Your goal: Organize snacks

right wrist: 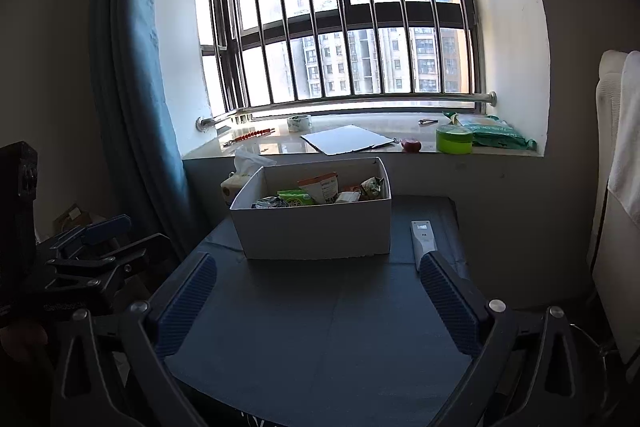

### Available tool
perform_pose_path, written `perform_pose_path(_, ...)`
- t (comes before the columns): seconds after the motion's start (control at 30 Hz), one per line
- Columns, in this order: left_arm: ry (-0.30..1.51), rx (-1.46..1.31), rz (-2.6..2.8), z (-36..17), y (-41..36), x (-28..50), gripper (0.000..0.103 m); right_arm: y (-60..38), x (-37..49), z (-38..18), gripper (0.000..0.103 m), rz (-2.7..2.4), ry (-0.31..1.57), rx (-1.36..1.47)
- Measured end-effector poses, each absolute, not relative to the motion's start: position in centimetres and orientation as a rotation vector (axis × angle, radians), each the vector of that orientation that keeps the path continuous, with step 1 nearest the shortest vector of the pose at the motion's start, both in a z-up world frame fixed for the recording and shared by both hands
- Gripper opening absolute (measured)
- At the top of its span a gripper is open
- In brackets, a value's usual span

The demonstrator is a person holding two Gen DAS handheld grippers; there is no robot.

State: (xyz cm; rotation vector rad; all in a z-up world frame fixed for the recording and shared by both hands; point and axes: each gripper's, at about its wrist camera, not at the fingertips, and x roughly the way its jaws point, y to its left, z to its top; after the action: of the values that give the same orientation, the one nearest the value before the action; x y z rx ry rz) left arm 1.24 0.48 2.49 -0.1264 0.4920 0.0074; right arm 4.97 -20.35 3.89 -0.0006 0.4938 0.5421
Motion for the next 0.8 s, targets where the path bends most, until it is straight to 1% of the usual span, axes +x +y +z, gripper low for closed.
perform_pose_path(0.8, 0.505, -0.116, 0.012, 2.31, 0.28, 1.55, 0.103, -19.89, 4.85, 3.38, 0.103, 0.555, 0.514, -0.012)
